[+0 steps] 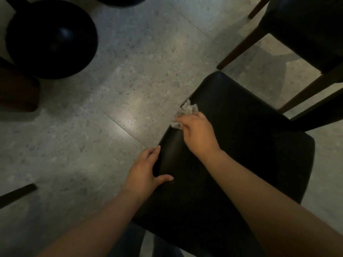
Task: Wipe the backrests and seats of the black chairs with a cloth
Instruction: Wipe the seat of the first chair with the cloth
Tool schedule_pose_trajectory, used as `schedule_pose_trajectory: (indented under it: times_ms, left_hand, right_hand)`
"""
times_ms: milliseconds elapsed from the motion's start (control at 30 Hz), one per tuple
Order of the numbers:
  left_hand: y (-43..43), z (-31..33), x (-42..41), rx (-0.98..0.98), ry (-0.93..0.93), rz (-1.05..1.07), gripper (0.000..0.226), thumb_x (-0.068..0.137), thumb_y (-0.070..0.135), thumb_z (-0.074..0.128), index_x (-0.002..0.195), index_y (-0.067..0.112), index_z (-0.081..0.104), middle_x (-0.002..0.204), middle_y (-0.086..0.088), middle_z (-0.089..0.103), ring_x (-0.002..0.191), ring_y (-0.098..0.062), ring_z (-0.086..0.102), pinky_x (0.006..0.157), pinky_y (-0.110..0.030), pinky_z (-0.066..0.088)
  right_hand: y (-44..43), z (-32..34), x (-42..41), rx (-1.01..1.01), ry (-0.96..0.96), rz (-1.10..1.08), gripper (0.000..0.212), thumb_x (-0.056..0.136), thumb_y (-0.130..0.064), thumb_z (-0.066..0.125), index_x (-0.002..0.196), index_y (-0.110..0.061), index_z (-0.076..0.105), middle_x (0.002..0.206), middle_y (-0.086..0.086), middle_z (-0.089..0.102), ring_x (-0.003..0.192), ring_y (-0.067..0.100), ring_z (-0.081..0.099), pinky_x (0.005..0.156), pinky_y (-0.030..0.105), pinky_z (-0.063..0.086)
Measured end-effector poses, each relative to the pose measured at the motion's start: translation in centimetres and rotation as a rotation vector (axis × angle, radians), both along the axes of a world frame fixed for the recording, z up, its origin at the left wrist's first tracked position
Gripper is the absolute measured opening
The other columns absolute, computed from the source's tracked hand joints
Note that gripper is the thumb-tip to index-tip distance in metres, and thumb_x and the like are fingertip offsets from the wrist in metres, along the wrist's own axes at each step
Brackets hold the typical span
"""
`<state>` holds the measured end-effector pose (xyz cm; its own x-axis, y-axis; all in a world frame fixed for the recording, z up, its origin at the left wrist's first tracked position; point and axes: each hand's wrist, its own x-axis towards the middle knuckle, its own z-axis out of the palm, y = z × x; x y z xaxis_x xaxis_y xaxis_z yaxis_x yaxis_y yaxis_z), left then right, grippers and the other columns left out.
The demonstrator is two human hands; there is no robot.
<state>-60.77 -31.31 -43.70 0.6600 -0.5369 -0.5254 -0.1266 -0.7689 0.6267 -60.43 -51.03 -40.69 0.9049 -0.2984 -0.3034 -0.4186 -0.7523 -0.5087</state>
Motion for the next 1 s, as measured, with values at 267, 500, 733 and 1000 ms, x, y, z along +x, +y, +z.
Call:
schedule_pose_trajectory:
  times_ms: [267,500,733,1000]
  left_hand:
    - [-0.1,0.1,-0.1,0.001,0.014,0.013,0.100,0.070,0.045,0.083,0.152,0.023,0.030,0.144,0.005,0.037,0.132,-0.012,0.039,0.110,-0.022,0.030]
    - [-0.3,0.6,-0.1,0.015,0.024,0.006,0.101,0.070,0.044,0.083,0.152,0.020,0.030,0.143,0.004,0.039,0.129,-0.011,0.041,0.107,-0.019,0.031]
    - [-0.4,1.2,-0.2,0.051,0.006,-0.025,0.099,0.074,0.043,0.080,0.154,0.020,0.026,0.149,0.003,0.035,0.134,-0.015,0.038,0.111,-0.026,0.031]
    - [-1.2,2.6,-1.5,0.042,-0.267,-0.249,0.088,0.080,0.036,0.077,0.152,0.014,0.031,0.151,-0.007,0.035,0.137,-0.024,0.032,0.113,-0.032,0.027]
  right_hand:
    - [-3.1,1.3,0.9,-0.035,0.000,-0.146,0.034,0.099,-0.019,0.047,0.130,-0.024,0.059,0.134,0.006,0.053,0.118,0.014,0.051,0.097,0.017,0.029]
    - [-0.8,0.5,-0.2,0.096,0.106,0.037,0.031,0.098,-0.016,0.048,0.121,-0.026,0.067,0.128,0.003,0.060,0.119,0.015,0.050,0.097,0.019,0.033]
    - [-4.1,3.4,-3.5,0.105,-0.016,-0.263,0.032,0.098,-0.018,0.050,0.124,-0.033,0.061,0.132,-0.005,0.056,0.119,0.005,0.051,0.103,0.033,0.045]
    - [-6.0,1.9,-10.1,0.002,-0.050,-0.549,0.033,0.096,-0.020,0.051,0.126,-0.033,0.058,0.130,-0.012,0.057,0.120,0.002,0.049,0.100,0.027,0.043]
